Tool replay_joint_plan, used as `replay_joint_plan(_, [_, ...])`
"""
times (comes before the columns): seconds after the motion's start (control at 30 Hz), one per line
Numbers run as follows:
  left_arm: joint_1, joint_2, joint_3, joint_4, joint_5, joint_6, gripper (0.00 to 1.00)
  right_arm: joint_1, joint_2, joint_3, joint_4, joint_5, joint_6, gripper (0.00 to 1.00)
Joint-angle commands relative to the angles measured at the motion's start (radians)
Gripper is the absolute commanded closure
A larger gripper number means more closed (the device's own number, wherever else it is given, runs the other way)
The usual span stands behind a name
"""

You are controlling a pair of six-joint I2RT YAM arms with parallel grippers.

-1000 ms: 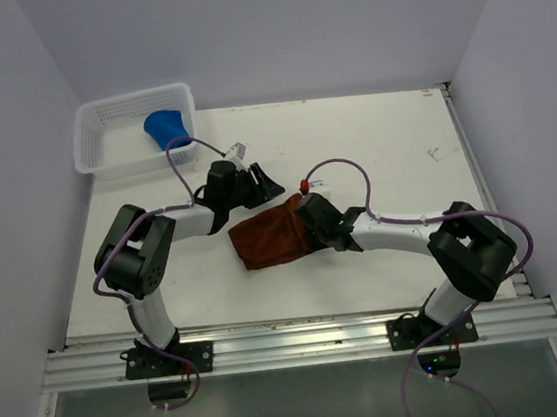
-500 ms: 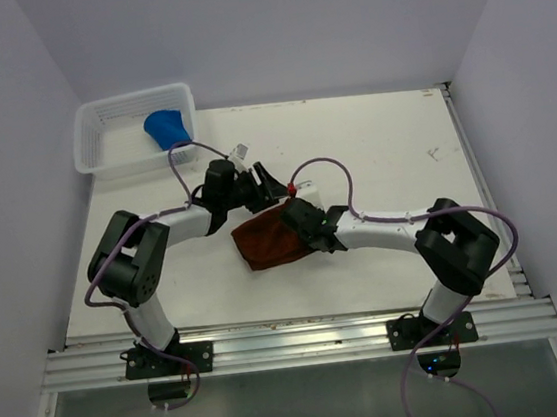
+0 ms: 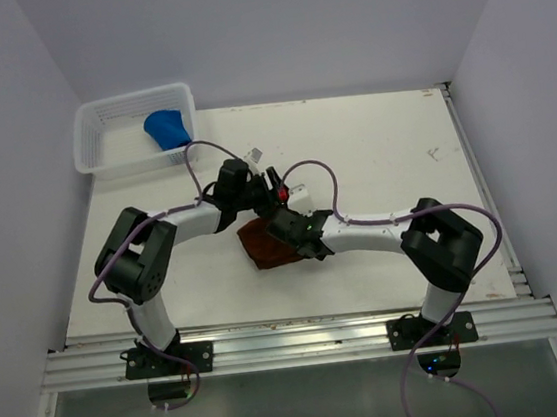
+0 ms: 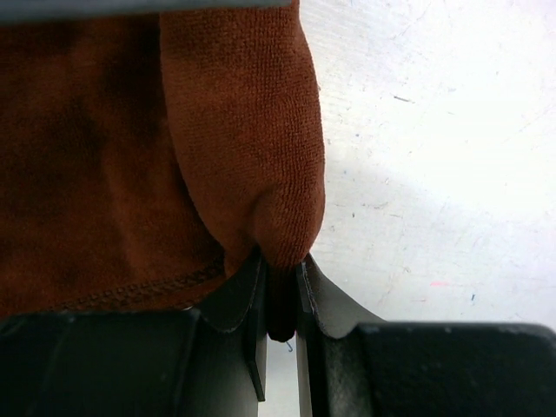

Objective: Roll the towels
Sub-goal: Roll the towel

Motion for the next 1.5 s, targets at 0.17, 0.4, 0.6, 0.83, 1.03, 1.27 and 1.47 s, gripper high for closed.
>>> replay_joint_plan(0.17, [-0.018, 0.042, 0.084, -0.107, -0.090, 0.102, 0.36, 0.073, 0.055, 0.087, -0.057, 0.129, 0.016, 1.00])
replay_joint_plan(0.4, [-0.016, 0.047, 0.073, -0.094, -0.104, 0.104, 0.46, 0.088, 0.043, 0.041, 0.002, 0.134, 0.024, 1.00])
replay_joint_plan(0.6, [-0.016, 0.068, 0.076, -0.110, -0.133, 0.136, 0.66, 0.091, 0.031, 0.026, 0.018, 0.146, 0.018, 1.00])
replay_joint_plan(0.83, [-0.016, 0.090, 0.059, -0.117, -0.164, 0.159, 0.83, 0.111, 0.037, 0.027, 0.030, 0.168, 0.001, 1.00])
replay_joint_plan(1.03, [-0.009, 0.083, -0.022, 0.004, -0.155, 0.142, 1.00, 0.125, -0.062, -0.038, 0.068, 0.111, 0.002, 0.72])
replay_joint_plan(1.27, [-0.004, 0.070, -0.142, 0.178, -0.142, 0.138, 1.00, 0.124, -0.272, -0.146, 0.174, -0.059, -0.087, 0.44])
replay_joint_plan(1.47, [-0.004, 0.062, -0.192, 0.279, -0.122, 0.131, 1.00, 0.029, -0.435, -0.270, 0.315, -0.243, -0.009, 0.34])
